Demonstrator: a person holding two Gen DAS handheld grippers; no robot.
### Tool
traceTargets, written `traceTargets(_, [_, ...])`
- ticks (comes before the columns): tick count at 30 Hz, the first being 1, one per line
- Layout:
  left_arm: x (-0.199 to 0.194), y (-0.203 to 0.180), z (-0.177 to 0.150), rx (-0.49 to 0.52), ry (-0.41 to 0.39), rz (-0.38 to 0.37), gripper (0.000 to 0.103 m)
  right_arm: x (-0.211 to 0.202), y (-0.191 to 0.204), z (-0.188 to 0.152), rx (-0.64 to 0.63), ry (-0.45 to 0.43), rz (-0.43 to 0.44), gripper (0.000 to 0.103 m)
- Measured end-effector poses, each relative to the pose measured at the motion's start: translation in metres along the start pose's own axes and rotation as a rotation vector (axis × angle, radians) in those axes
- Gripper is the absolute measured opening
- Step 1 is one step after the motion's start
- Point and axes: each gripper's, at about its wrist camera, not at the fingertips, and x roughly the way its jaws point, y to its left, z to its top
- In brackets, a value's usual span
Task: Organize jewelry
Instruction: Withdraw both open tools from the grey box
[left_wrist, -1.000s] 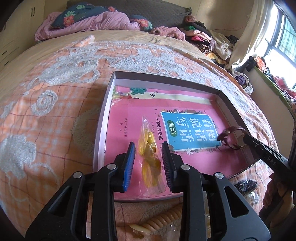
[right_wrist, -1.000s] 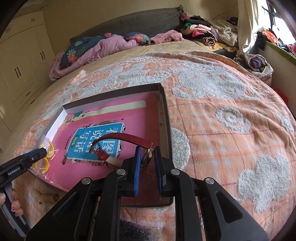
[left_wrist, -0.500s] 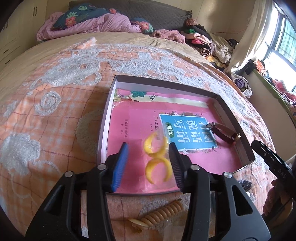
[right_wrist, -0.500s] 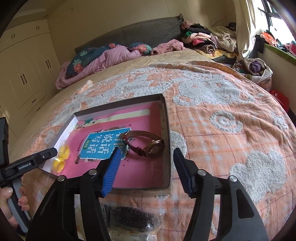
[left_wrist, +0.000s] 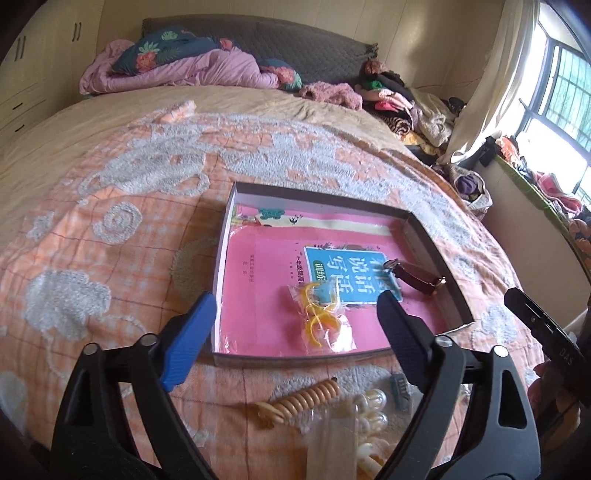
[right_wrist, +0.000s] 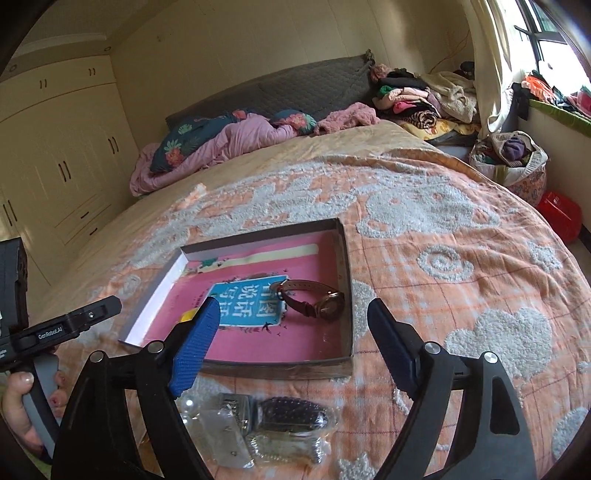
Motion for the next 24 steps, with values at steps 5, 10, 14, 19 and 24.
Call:
traceTargets(5, [-0.019, -0.001, -0.003, -0.006, -0.019, -0.009, 0.089, -0.018, 0.007, 0.001, -0.010, -0.014, 0.020, 0.081])
traceTargets(10, [-0.032, -0.003, -0.012, 0.017, -0.022, -0.011, 0.089, -0.034, 0.014, -0.004, -0.020, -0.013, 0.038, 0.081])
traceTargets(14, [-0.040, -0.004, -0.022, 0.030, -0.012, -0.011, 0.089, -0.043, 0.020, -0.009, -0.035, -0.009, 0.046, 0.081])
traceTargets(19, [-0.047, -0.004, -0.032, 0.036, 0.001, -0.016, 0.089, -0.051, 0.029, -0.014, -0.049, 0.003, 0.056, 0.081])
traceTargets(24, [-0.051, -0.005, -0.044, 0.054, 0.018, -0.017, 0.089, -0.054, 0.035, -0.022, -0.070, 0.028, 0.059, 0.081])
